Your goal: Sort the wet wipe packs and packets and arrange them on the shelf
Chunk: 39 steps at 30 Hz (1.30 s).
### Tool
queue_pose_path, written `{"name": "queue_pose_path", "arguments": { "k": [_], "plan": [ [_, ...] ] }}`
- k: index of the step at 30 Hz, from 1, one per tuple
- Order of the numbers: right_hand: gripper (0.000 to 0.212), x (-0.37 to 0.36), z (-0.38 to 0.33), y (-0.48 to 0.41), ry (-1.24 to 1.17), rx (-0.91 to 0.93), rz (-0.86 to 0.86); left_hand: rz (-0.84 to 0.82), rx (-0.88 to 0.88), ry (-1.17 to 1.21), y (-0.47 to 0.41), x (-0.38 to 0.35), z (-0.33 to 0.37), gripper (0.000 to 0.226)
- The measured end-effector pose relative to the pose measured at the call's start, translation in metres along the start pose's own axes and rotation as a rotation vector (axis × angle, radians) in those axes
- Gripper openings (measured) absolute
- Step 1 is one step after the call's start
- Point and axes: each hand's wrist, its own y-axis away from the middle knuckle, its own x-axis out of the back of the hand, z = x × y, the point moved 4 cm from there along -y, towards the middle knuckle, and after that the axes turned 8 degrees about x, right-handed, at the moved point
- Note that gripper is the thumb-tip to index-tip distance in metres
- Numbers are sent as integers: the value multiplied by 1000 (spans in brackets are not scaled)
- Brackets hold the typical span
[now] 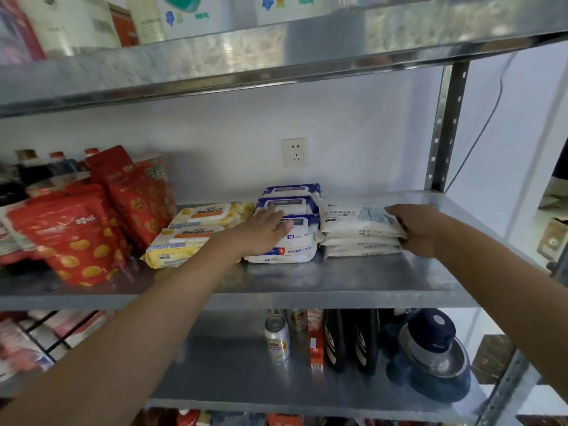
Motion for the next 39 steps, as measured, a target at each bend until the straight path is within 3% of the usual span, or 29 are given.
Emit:
{"name": "queue_pose_path", "arguments": {
  "k": [3,6,9,11,13,16,20,24,27,29,32,34,39],
  "plan": [
    [17,-8,-1,-2,137,31,38,0,15,-5,4,1,4,68],
    [32,-7,-13,2,416,114,45,-3,26,-48,6,4,6,67],
    [57,-20,-37,18,880,542,80,53,-5,-56,17,10,9,63],
    [60,-48,-40,29,1140,743,-100,141,-19,-42,24,16,1,61],
    [59,-68,-30,35,1287,710,-322,230,35,-59,25,19,-26,61],
    [56,-76,-21,37,1408,753,-410,213,165,-95,25,13,-80,60],
    [57,-77,-26,37,1411,700,-374,116,100,5,32,3,-96,57],
    [56,-95,-35,60,1374,806,-314,222,-71,2,42,0,-106,56],
    [51,-119,-32,90,1241,842,-287,241,-155,-130,42,0,-122,66],
    [49,-136,-24,106,1172,841,-264,302,-110,-229,43,-4,-130,71],
    [44,-156,-16,132,1063,863,-169,480,31,-187,53,-16,-145,64],
    [42,-166,-8,149,1000,858,-130,546,16,-134,55,-18,-153,57],
    [38,-184,-13,216,749,898,-81,371,-60,6,55,-10,-166,51]
  ]
}}
